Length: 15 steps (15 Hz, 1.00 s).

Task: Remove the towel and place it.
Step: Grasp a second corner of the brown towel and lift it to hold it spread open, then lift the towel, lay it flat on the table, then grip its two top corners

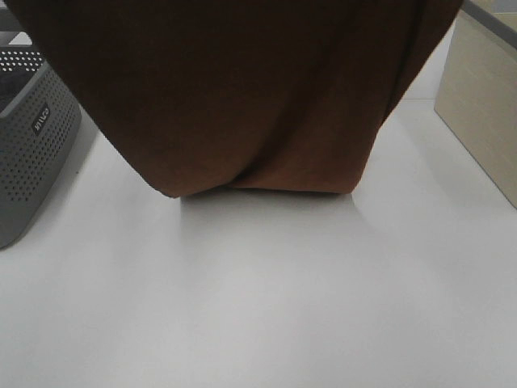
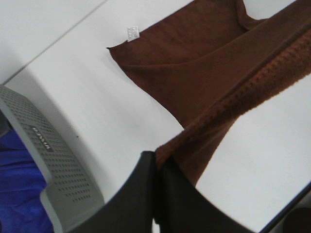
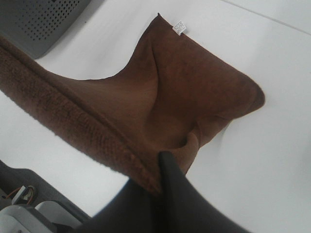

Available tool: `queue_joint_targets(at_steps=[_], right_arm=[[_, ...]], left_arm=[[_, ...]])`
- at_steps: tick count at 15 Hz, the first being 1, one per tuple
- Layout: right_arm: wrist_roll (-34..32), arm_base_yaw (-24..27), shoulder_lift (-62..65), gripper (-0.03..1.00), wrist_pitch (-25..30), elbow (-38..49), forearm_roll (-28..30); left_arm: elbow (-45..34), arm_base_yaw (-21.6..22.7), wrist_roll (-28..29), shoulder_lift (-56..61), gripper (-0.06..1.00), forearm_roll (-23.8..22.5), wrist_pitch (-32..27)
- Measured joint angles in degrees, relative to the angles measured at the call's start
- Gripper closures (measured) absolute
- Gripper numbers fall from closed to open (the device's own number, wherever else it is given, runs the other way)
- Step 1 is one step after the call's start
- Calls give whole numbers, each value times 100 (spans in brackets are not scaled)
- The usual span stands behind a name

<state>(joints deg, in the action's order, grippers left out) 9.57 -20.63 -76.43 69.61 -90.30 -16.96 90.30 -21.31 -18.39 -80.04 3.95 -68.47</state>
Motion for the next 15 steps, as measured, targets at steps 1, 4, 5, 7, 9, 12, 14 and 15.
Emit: queue_joint_targets(at_steps=[1,4,5,7,9,12,14,15], right_arm=[[0,0,235,96,-6,269,0],[6,0,928,96,-23,1117,0],[6,0,1083,96,-23,1358,6],[6,0,1335,96,-23,1770,-11],[6,0,1467,96,-46,2200,-69],[-80,0,1467,96,-74,2853,-183],[-115,0,1467,96,-80,3146,-183],[-132,0,1473,96,-80,3266,-178]], left_arm=[[-275,-6,-115,166,94,166,29],[-1289,-6,-281,596,94,871,92],[-1513,-6,-327,659,94,1054,97],[-1948,-6,-407,796,94,1272,109],[-2395,-6,-418,865,94,1398,126],[-3100,-6,-435,825,94,1587,143],[-3352,-34,-435,676,94,1748,149],[-3449,-155,-458,579,94,1742,155]])
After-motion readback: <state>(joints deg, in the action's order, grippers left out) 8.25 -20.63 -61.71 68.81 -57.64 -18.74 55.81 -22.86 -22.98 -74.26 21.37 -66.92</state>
